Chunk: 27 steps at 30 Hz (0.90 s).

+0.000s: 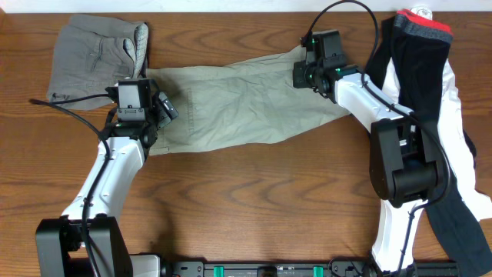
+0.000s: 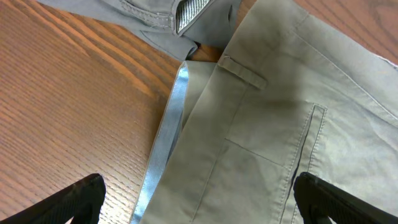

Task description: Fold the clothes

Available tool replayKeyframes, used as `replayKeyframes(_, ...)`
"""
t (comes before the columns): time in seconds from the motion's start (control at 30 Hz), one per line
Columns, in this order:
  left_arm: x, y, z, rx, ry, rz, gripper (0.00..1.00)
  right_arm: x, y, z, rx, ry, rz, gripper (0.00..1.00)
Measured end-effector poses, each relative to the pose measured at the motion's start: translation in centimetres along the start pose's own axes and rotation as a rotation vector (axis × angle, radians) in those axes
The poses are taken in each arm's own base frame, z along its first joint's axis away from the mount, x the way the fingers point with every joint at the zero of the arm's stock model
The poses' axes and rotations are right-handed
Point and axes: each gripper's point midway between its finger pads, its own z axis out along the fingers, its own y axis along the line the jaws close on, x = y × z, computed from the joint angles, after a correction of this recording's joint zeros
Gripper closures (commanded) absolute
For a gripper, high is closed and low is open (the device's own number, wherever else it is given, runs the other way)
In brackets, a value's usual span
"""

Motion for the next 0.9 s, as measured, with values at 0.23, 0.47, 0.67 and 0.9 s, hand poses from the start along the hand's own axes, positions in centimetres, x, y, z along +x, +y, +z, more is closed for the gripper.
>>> replayKeyframes(0.23,0.4,0.2,0.0,-0.010,0.016,0.004,0.02,-0.6,-0.6,1.0,0.029,-0.042,-0.008,0.99)
replayKeyframes(0.47,0.5,0.3,0.0,-0.011,0.019,0.005,0.01,-0.6,-1.7,5.0,0.049,-0.114,-0.015,0.99)
replayKeyframes(0.67,0.5,0.3,0.0,-0.012,0.020,0.005,0.01,-4.4,-1.2,5.1,0.029,-0.293,-0.018,0.98)
replayKeyframes(0.9,0.5,0.3,0.0,-0.012,0.020,0.005,0.01,-10.8,0.3,2.6,-0.008,-0.458,-0.002,0.97)
